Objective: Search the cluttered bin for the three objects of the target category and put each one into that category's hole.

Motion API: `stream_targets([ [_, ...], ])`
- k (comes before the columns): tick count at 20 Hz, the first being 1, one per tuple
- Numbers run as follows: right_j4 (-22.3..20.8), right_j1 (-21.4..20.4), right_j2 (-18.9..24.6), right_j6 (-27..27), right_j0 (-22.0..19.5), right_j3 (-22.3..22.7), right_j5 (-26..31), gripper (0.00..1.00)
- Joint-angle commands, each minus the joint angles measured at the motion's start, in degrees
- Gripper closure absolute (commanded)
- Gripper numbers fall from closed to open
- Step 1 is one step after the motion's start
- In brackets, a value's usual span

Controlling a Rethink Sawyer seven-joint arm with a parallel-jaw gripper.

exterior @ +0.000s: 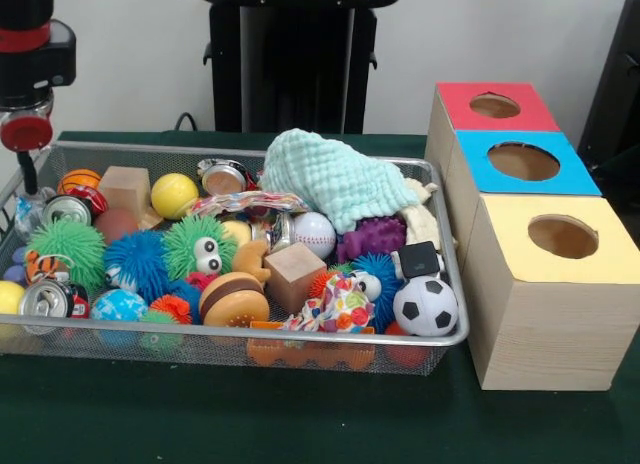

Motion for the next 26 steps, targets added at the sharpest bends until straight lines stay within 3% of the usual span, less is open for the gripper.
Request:
stream_targets([
  [1, -8.42, 15.13, 5.26, 0.45, -4.96, -0.38, -24.29, 0.00],
  [11, -9.13, 19.57, 1.09, 4.51, -1.30, -5.05, -28.79, 0.00],
  [26, -6.78, 30.10, -1.82, 5.37, 0.44, -11.89, -36.68, 0.00],
])
